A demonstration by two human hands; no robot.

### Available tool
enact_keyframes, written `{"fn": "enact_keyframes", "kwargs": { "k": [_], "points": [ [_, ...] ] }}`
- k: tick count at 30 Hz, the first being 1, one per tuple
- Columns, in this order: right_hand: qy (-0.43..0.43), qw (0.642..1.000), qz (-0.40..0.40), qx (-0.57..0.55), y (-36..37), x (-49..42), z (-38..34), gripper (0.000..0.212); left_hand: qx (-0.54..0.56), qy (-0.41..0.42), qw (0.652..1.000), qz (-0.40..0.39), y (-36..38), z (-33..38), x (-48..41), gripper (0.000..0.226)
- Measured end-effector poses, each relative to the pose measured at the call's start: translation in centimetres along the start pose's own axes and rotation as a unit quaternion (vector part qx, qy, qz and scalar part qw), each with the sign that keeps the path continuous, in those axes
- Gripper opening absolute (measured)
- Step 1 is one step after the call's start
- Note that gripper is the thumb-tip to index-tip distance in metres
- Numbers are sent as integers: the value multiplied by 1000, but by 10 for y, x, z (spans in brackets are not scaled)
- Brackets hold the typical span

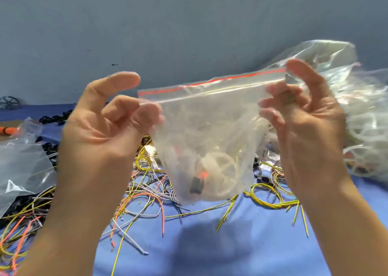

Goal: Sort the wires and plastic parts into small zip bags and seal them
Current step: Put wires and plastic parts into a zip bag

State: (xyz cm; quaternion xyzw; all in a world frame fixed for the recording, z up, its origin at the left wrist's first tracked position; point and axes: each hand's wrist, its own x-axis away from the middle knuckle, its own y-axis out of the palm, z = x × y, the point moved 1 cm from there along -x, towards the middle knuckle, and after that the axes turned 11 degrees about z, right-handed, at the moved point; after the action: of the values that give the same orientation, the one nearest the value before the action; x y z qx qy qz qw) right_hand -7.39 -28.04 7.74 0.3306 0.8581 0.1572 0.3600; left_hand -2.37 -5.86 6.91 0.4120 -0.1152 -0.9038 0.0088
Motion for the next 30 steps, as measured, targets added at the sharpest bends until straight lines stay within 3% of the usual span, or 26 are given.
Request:
{"fn": "enact_keyframes", "kwargs": {
  "k": [3,7,10,13,16,18,22,26,30],
  "points": [
    [-11,999,-29,-32,-7,4,-8,29,66,-27,997,9,2,6,1,37],
    [116,993,-11,5,-16,17,29,29,108,-202,973,40,6,-21,12,41],
    [154,986,32,49,-24,22,50,25,81,-268,959,52,2,-43,23,34],
    [147,987,32,55,-30,17,56,26,48,-259,963,58,-5,-52,27,30],
    [213,975,-46,53,-29,21,60,35,27,-232,971,55,-10,-55,26,32],
    [249,961,-98,70,-26,27,62,25,29,-223,973,50,-13,-55,27,35],
    [268,958,-86,46,-26,28,66,15,43,-266,962,39,-12,-57,32,36],
    [260,961,-89,25,-23,29,68,11,28,-309,950,20,-9,-61,37,57],
    [254,962,-92,33,-23,30,68,11,-18,-320,947,2,-10,-66,39,42]
  ]
}}
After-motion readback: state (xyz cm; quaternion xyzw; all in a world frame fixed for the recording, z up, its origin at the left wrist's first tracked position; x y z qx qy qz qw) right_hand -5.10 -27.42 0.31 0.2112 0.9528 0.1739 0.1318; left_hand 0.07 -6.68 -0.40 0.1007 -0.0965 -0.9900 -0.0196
